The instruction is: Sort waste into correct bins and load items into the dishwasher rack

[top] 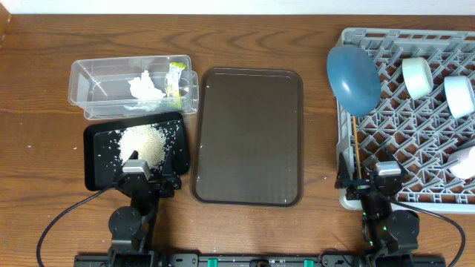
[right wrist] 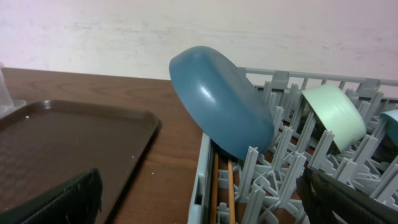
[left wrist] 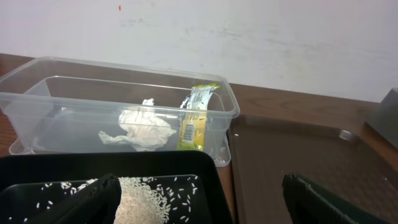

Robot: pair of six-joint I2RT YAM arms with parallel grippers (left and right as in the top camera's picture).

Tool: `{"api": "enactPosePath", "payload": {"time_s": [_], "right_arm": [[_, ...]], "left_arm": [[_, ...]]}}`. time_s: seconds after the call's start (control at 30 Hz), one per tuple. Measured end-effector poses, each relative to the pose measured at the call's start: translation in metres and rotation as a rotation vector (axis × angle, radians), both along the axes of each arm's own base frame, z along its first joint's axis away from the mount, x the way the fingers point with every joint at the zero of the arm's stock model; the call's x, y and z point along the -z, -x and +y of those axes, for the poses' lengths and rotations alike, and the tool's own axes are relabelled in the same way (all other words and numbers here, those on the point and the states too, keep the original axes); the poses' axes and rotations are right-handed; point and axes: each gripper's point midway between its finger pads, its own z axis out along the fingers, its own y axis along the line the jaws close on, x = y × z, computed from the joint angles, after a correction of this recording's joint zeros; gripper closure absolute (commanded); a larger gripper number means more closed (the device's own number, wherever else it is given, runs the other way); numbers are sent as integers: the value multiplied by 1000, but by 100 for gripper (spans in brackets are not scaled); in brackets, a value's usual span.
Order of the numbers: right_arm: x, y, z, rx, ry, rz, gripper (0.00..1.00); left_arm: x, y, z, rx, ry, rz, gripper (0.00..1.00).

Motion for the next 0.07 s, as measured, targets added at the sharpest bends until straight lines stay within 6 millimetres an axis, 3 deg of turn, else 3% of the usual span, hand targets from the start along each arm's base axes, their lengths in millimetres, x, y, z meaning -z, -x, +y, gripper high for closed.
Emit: {"api": "enactPosePath", "payload": {"time_s": [0.07], "right_arm": [[0, 0, 0, -1, 0, 0, 1]], "left_arm": [[0, 0, 0, 0, 0, 0, 14]]}}
